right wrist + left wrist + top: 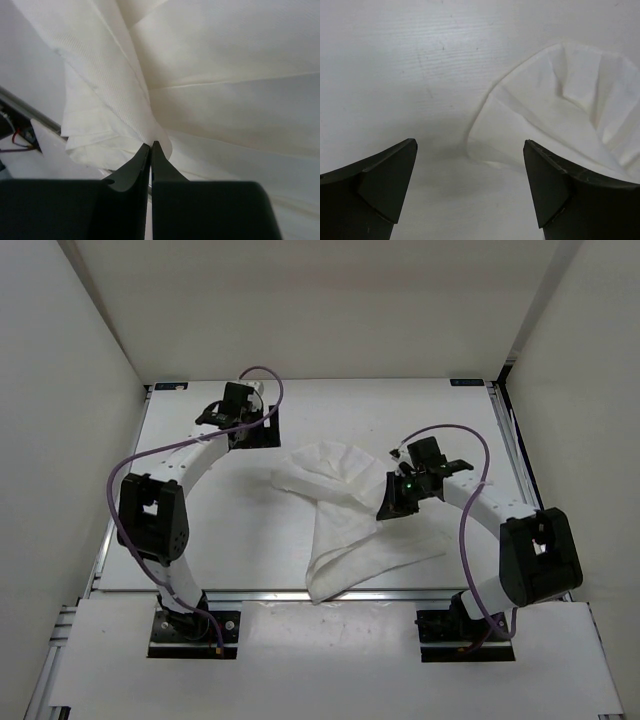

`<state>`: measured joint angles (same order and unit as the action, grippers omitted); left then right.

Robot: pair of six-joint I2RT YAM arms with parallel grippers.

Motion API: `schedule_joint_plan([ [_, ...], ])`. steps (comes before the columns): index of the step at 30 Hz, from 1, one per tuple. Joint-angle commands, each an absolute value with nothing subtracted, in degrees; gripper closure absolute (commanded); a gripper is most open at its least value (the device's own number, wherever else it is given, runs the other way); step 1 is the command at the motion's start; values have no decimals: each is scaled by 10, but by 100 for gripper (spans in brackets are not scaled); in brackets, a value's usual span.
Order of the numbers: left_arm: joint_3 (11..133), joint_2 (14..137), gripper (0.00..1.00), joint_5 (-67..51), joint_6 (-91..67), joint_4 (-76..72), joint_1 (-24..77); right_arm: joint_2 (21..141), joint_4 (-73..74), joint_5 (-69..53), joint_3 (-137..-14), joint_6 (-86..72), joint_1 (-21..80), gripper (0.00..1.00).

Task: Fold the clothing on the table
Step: Flatten the skirt out

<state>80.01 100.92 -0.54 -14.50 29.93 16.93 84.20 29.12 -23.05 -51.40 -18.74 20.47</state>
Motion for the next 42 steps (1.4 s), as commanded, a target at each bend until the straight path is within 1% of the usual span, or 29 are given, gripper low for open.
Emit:
schedule_joint_plan([
  [1, 859, 977, 1, -36, -154, 300, 167, 847, 273, -307, -557, -171, 224, 100],
  [3, 862, 962, 1, -78, -158, 301, 165, 865, 270, -328, -587, -156, 239, 100],
  [5, 833, 941, 1, -138, -177, 288, 172, 889, 270, -359, -624, -143, 265, 100],
  [8, 775, 904, 2, -170, -218, 263, 187, 932, 266, -414, -689, -122, 290, 100],
  [10, 742, 885, 6, -181, -252, 254, 192, 974, 279, -451, -729, -107, 299, 100],
  [11, 719, 872, 7, -193, -266, 241, 189, 995, 279, -488, -749, -98, 303, 95],
  [12, 697, 860, 8, -200, -272, 238, 187, 1004, 279, -514, -754, -90, 306, 85],
  [13, 675, 848, 8, -204, -277, 235, 180, 1018, 253, -601, -760, -90, 308, 76],
  [15, 649, 827, 9, -200, -282, 234, 176, 1025, 222, -645, -743, -98, 298, 69],
  [16, 636, 820, 10, -200, -282, 240, 178, 1020, 201, -648, -728, -118, 285, 65],
  [17, 622, 817, 10, -198, -278, 243, 182, 1006, 183, -649, -713, -133, 266, 64],
  [19, 607, 798, 9, -201, -280, 249, 189, 964, 101, -650, -647, -205, 233, 48],
  [20, 594, 791, 10, -204, -281, 250, 191, 931, 90, -642, -630, -215, 215, 43],
  [21, 587, 782, 9, -206, -286, 251, 197, 901, 97, -608, -612, -223, 206, 39],
  [22, 581, 776, 9, -207, -286, 254, 200, 889, 140, -561, -611, -214, 194, 40],
  [23, 573, 768, 10, -212, -291, 258, 205, 871, 170, -542, -613, -208, 193, 40],
  [24, 570, 762, 10, -212, -294, 258, 213, 866, 240, -488, -624, -190, 199, 41],
  [25, 561, 758, 9, -217, -296, 258, 217, 869, 305, -428, -634, -170, 200, 44],
  [26, 552, 753, 10, -220, -296, 257, 221, 869, 367, -401, -637, -157, 212, 47],
  [27, 546, 750, 11, -223, -301, 258, 227, 876, 388, -342, -632, -156, 222, 49],
  [28, 538, 747, 10, -227, -302, 256, 228, 878, 418, -307, -615, -156, 229, 55],
  [29, 534, 746, 10, -227, -307, 251, 235, 880, 428, -296, -593, -165, 238, 65],
  [30, 528, 745, 11, -230, -308, 250, 236, 884, 438, -276, -582, -170, 236, 73],
  [31, 526, 744, 11, -229, -311, 250, 235, 882, 439, -266, -552, -177, 236, 85],
  [32, 525, 746, 11, -231, -312, 248, 237, 883, 441, -260, -527, -187, 236, 91],
  [34, 526, 746, 10, -231, -311, 252, 237, 892, 439, -247, -496, -194, 240, 97],
  [39, 555, 757, 11, -237, -311, 255, 243, 937, 438, -202, -475, -202, 225, 98],
  [41, 568, 767, 11, -236, -313, 250, 250, 961, 430, -172, -495, -193, 206, 98],
  [42, 571, 773, 9, -243, -312, 244, 257, 983, 429, -156, -515, -191, 190, 97],
])
